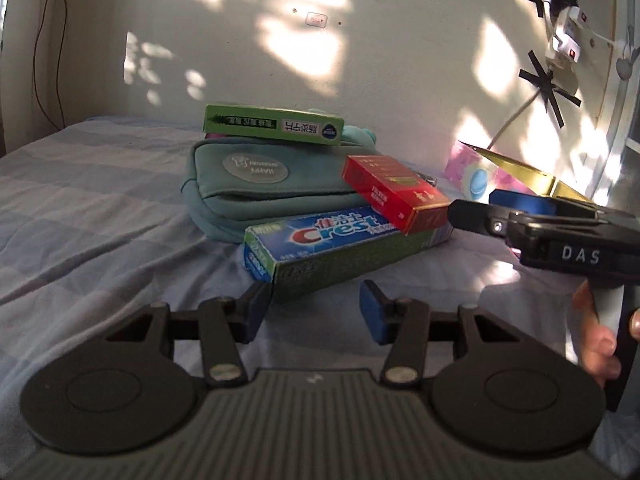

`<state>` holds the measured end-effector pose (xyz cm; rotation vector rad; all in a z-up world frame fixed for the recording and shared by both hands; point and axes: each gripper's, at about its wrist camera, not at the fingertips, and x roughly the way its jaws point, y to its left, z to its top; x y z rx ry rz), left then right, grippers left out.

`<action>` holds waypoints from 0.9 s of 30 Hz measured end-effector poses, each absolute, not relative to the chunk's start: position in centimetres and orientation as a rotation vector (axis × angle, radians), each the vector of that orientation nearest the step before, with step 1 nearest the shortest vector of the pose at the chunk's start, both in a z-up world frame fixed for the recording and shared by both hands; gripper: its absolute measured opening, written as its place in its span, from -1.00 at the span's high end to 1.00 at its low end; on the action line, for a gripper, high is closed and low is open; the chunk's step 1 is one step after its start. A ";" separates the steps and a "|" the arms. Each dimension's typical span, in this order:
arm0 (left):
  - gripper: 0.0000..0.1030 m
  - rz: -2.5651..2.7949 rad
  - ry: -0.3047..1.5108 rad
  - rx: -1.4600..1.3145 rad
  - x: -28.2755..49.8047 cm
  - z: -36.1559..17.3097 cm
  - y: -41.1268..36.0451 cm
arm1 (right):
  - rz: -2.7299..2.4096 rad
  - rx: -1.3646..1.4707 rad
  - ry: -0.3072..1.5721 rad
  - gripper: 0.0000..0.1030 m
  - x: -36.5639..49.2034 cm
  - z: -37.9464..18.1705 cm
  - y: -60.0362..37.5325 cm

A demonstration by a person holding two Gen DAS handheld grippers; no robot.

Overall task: Organize objects
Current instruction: 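Reach the right gripper to the red box and grasp it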

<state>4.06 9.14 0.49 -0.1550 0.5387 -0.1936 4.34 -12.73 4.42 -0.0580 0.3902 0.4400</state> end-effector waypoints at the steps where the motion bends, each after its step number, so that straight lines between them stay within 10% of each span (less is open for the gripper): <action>1: -0.02 -0.197 0.560 -0.191 4.3 0.3 9.5 | 0.439 -0.068 0.397 -0.51 4.9 4.5 -11.8; 5: -0.02 -0.226 0.563 -0.289 4.1 -0.1 10.6 | 0.382 -0.087 0.453 -0.50 7.4 4.0 -9.4; 7: -0.02 -0.232 0.561 -0.309 4.1 -0.2 10.8 | 0.361 -0.080 0.492 -0.13 8.3 3.3 -9.2; 17: -0.02 -0.327 0.506 -0.316 1.5 1.0 10.9 | 0.592 -0.112 0.553 -0.13 -0.7 3.8 -15.8; 22: 0.00 -0.563 0.540 -0.179 0.6 2.5 5.4 | 0.535 -0.150 0.597 -0.71 -5.8 3.0 -19.9; 27: 0.00 -0.632 0.572 -0.096 2.0 2.5 1.2 | 0.503 -0.064 0.599 -0.67 -7.5 2.9 -20.9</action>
